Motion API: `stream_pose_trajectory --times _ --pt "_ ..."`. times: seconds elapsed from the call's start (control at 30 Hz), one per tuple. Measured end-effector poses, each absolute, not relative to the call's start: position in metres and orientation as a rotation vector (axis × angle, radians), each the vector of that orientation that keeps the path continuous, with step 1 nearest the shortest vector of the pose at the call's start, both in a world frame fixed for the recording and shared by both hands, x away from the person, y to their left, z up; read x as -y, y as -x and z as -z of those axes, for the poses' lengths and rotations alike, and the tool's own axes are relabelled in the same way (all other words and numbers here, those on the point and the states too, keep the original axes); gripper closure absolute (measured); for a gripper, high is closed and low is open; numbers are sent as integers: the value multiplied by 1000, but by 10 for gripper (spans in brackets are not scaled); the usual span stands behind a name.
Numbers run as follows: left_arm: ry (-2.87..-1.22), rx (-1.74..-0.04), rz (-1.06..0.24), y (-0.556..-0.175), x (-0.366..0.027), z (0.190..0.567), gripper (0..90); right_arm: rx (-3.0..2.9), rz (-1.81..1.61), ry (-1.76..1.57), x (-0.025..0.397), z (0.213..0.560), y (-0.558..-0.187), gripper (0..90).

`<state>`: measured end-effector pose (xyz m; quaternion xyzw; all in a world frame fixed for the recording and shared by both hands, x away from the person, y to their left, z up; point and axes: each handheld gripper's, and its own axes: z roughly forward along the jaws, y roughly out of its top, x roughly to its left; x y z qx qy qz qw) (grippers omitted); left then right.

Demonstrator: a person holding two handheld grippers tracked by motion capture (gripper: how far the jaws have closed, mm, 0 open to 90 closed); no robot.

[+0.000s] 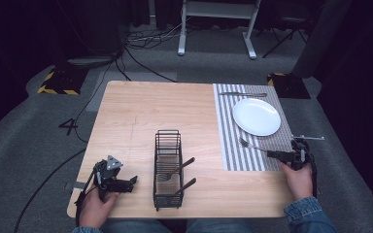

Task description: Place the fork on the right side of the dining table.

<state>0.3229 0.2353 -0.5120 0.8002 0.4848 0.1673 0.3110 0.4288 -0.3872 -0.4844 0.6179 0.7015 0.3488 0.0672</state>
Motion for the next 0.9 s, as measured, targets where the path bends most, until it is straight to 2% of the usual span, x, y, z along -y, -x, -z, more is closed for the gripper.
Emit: stream_pose_trajectory --times 0.53,0.77,0.9 --pt "-2105 -1287 -443 -321 -235 512 2 -2026 -1036 -1861 386 486 -465 436" --pt "-2105 -1286 -443 -321 -235 512 2 -2012 -1034 -1873 386 486 -465 450" --pt "-2104 -1286 -442 -322 -235 512 2 -1986 -1067 -1854 392 474 -457 450"
